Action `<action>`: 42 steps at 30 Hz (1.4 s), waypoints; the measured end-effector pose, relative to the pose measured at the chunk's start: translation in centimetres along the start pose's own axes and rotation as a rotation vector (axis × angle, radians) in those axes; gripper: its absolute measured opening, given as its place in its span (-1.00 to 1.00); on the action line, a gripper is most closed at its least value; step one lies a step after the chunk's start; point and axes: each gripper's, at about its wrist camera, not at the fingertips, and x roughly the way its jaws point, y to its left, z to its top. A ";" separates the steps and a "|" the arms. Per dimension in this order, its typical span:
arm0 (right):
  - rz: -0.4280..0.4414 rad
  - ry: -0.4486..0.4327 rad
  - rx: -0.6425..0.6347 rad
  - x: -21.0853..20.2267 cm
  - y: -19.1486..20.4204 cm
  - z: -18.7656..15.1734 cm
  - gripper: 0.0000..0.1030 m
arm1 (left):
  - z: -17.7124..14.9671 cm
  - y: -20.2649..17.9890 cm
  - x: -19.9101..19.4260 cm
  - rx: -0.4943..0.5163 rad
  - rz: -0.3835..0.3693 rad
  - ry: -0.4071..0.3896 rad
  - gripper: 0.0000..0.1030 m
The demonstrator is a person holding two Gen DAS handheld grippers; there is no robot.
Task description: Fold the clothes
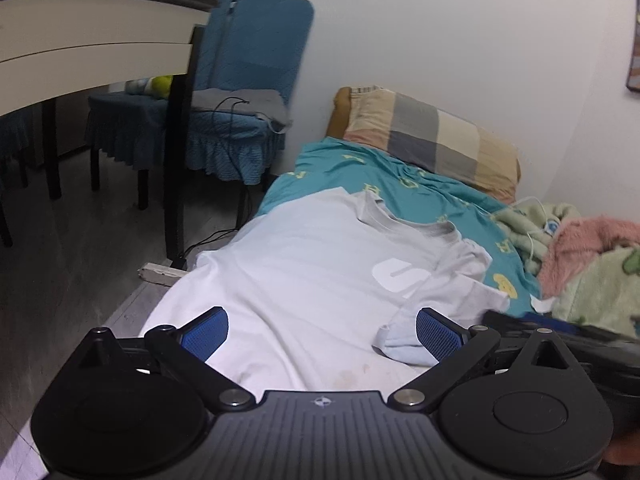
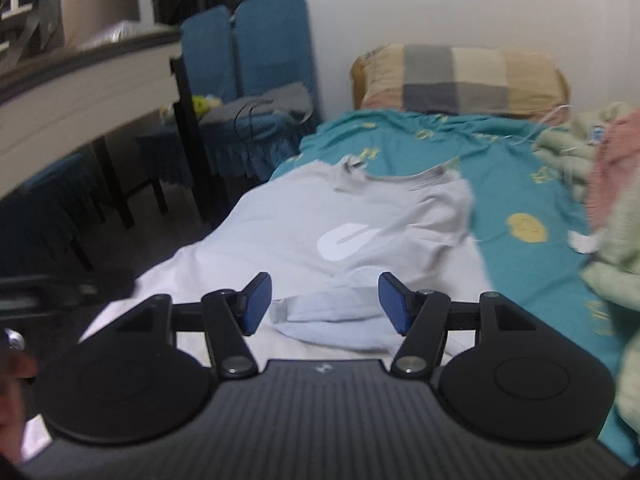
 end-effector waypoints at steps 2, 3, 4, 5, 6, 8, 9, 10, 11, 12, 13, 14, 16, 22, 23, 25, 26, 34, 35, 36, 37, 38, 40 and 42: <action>-0.037 -0.024 0.024 -3.8 -0.7 -0.6 0.19 | -0.5 -1.0 -0.1 0.040 -0.021 -0.001 0.96; -0.055 -0.047 0.045 -5.5 -1.2 -0.9 0.19 | -0.7 -1.5 -0.1 0.060 -0.031 -0.001 0.95; -0.075 -0.070 0.074 -6.8 -1.8 -1.3 0.19 | -1.0 -2.0 -0.2 0.084 -0.039 -0.004 0.95; -0.095 -0.093 0.104 -8.1 -2.4 -1.7 0.19 | -1.3 -2.6 -0.3 0.115 -0.044 -0.010 0.95; -0.114 -0.118 0.143 -9.2 -3.2 -2.3 0.19 | -1.7 -3.2 -0.4 0.144 -0.048 -0.015 0.94; -0.140 -0.136 0.228 -10.3 -4.8 -3.2 0.19 | -2.4 -4.4 -0.4 0.201 -0.052 -0.026 0.94; -0.149 -0.138 0.273 -10.6 -5.7 -3.5 0.19 | -2.7 -5.1 -0.3 0.229 -0.056 -0.031 0.92; -0.146 -0.137 0.316 -10.6 -6.5 -3.7 0.19 | -3.0 -5.8 -0.1 0.258 -0.060 -0.035 0.92; -0.143 -0.138 0.348 -10.5 -7.4 -3.6 0.19 | -3.4 -6.5 0.1 0.287 -0.064 -0.039 0.91; -0.144 -0.148 0.363 -10.4 -8.1 -3.3 0.19 | -3.6 -7.3 0.5 0.321 -0.069 -0.044 0.90; -0.149 -0.172 0.357 -10.5 -8.7 -3.0 0.19 | -3.8 -8.1 1.0 0.357 -0.074 -0.047 0.89; -0.171 -0.195 0.338 -10.4 -9.1 -2.7 0.19 | -4.0 -9.0 1.8 0.392 -0.078 -0.048 0.88; -0.213 -0.241 0.300 -10.2 -9.8 -2.0 0.21 | -4.1 -10.8 3.5 0.447 -0.086 -0.049 0.85; -0.206 -0.258 0.359 -9.3 -13.1 -2.0 0.21 | -4.2 -16.4 11.0 0.559 -0.123 -0.037 0.78; -0.205 -0.257 0.369 -9.2 -13.6 -2.1 0.21 | -4.3 -17.2 12.3 0.572 -0.127 -0.035 0.75; -0.204 -0.255 0.388 -8.9 -14.6 -2.3 0.21 | -4.2 -18.8 15.1 0.588 -0.133 -0.026 0.66; -0.197 -0.243 0.404 -8.6 -14.9 -2.4 0.21 | -4.0 -19.2 16.5 0.579 -0.132 -0.012 0.55; -0.171 -0.176 0.469 -7.1 -15.8 -3.2 0.21 | 2.1 -16.6 21.6 0.296 -0.175 -0.024 -0.91; -0.168 -0.167 0.468 -6.9 -15.7 -3.3 0.21 | 3.6 -15.7 21.8 0.246 -0.171 -0.041 -0.91; -0.165 -0.158 0.468 -6.8 -15.6 -3.4 0.22 | 5.1 -14.7 22.1 0.198 -0.160 -0.050 -0.92; -0.162 -0.149 0.468 -6.6 -15.5 -3.4 0.22 | 6.5 -13.6 22.8 0.157 -0.135 -0.048 -0.92; -0.159 -0.140 0.467 -6.5 -15.3 -3.5 0.22 | 7.7 -12.7 23.6 0.129 -0.100 -0.043 -0.92; -0.151 -0.121 0.443 -6.0 -14.8 -3.6 0.22 | 9.6 -10.9 25.6 0.093 -0.025 -0.028 -0.92; -0.154 -0.107 0.420 -5.6 -14.2 -3.8 0.22 | 10.8 -9.2 28.0 0.052 0.033 0.001 -0.92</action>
